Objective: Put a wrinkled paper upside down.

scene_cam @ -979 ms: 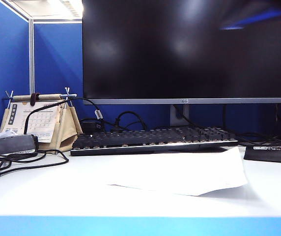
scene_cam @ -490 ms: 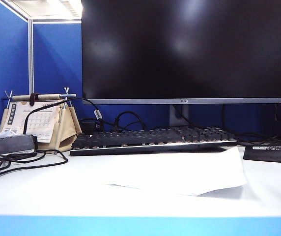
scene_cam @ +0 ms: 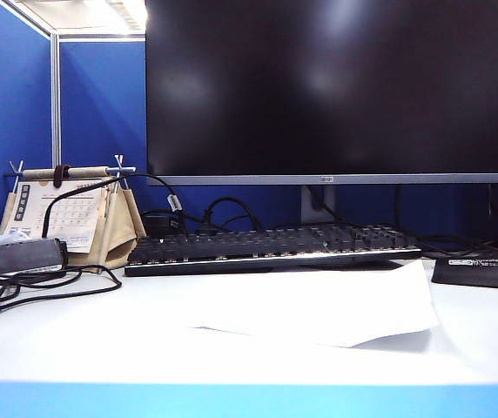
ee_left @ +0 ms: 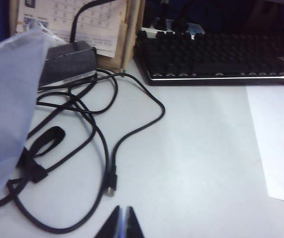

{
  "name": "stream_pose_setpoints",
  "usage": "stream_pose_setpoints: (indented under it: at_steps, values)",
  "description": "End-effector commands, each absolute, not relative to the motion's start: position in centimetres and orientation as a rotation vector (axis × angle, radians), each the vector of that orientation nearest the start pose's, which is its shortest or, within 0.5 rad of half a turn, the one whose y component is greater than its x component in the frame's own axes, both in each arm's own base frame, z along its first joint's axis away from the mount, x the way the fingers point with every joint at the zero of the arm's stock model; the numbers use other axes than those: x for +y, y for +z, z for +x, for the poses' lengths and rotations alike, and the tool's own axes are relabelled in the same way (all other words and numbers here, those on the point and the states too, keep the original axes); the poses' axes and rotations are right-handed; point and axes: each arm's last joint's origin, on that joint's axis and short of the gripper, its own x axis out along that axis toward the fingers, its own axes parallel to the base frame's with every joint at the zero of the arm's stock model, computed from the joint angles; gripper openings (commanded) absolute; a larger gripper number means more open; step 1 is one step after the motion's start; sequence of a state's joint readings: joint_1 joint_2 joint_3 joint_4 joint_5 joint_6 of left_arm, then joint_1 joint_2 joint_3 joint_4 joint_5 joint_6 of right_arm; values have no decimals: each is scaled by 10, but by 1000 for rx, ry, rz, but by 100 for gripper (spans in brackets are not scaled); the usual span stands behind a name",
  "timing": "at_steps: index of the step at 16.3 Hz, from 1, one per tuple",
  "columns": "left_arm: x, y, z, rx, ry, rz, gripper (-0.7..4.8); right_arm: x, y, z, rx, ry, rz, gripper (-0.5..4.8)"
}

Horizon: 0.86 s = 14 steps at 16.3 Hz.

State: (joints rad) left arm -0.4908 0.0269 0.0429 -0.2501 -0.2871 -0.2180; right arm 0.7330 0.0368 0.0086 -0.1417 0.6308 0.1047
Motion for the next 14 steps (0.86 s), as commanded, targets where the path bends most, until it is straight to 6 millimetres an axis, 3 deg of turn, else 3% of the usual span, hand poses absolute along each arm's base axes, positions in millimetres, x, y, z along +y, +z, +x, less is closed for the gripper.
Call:
stream_pose_setpoints:
  at_steps: [1,14]
  values:
    - [-38,151,86,246,-215,-133,26,49,149,80,148,95,-11,-1]
    - [-38,151,86,246,-217,-133,26,49,150,80,148,99,-10,-1]
